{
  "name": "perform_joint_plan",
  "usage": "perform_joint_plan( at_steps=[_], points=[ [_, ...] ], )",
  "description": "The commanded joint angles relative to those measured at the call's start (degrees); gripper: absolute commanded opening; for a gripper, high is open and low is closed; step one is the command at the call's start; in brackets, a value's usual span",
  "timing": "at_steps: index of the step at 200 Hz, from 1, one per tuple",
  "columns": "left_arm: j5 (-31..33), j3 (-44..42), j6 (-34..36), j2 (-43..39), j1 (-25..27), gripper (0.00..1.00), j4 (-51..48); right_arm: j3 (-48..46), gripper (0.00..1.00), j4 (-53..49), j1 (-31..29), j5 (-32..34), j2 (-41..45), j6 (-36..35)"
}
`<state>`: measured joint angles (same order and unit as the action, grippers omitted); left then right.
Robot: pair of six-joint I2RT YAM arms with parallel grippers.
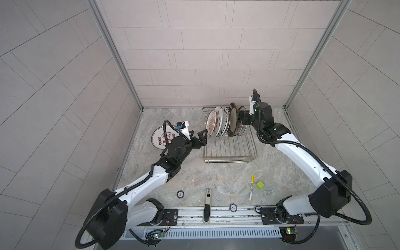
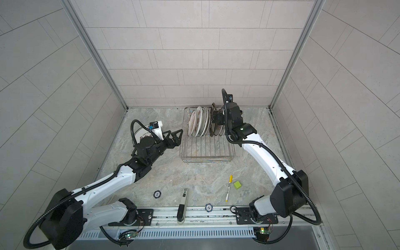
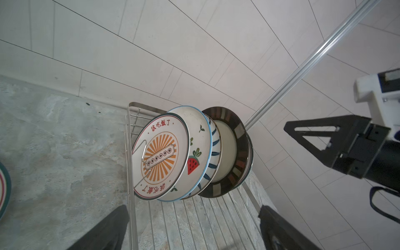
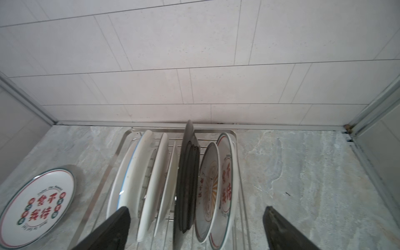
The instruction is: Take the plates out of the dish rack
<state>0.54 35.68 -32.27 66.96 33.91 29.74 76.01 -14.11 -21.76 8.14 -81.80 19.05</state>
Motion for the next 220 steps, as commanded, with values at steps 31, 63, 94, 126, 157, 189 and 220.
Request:
perform_joint_plan(
  at_steps=[31,63,94,126,157,189,220],
  points=[
    [1.3,2.5,2.8,4.7,1.9,1.00,6.8,5.9,0.69,-7.1,2.6,5.5,-6.4,3.0],
    [-1.6,1.6,4.0,7.1,2.3,1.00,12.7,9.1,0.63,-8.4,4.9,1.7,-10.6,3.4],
    [-5.7,2.7,3.9,10.3,2.5,1.00,16.3,13.5,0.51,-11.8,5.7,2.8,-15.3,3.5],
    [-7.0,4.8,4.1,13.5,3.3,1.00,17.0,15.1,0.46,-11.8,6.2,4.3,-18.6,3.2],
    [-3.6,6.8,4.8,16.2,4.0,1.00,15.1,17.8,0.38,-12.9,6.9,2.3,-22.3,3.1],
    [-2.5,7.2,5.6,17.7,4.0,1.00,16.7,18.8,0.33,-13.2,7.3,1.8,-24.3,3.5],
    [-3.8,7.3,6.2,18.7,4.1,1.00,19.0,19.6,0.32,-13.5,7.6,1.9,-25.8,3.9]
  ],
)
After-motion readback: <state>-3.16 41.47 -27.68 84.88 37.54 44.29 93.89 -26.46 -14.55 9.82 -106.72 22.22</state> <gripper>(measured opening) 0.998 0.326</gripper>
